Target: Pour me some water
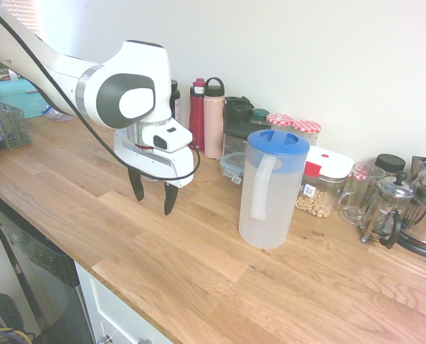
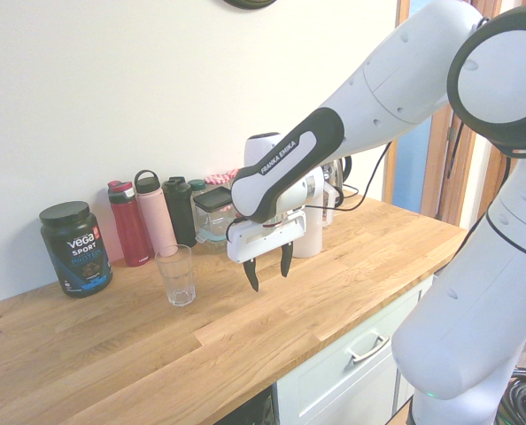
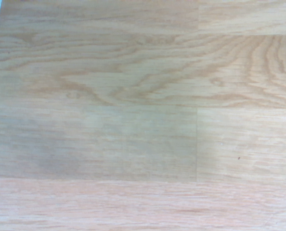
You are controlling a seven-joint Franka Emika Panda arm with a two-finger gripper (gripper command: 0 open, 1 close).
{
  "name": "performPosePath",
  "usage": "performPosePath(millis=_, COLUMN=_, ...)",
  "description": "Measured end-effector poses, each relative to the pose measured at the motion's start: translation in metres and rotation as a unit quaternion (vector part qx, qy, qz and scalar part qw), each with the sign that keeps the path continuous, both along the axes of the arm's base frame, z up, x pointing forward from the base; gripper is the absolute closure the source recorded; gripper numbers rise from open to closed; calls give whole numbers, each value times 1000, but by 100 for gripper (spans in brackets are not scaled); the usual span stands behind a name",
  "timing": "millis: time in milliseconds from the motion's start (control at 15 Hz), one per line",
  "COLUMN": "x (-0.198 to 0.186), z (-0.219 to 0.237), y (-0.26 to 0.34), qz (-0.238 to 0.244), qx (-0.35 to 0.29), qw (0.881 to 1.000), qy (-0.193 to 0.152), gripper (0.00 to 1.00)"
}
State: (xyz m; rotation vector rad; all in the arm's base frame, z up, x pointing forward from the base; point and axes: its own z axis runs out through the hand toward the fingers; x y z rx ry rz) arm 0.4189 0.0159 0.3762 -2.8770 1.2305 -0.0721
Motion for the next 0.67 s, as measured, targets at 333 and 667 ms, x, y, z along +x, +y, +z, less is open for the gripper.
performPosePath(millis=333, x=0, z=28, y=-5, qz=0, qx=-4, qw=1000, qy=-23, gripper=0)
performPosePath(millis=667, x=-10, z=127, y=-39, qz=11, qx=-19, qw=999, qy=-41, gripper=0)
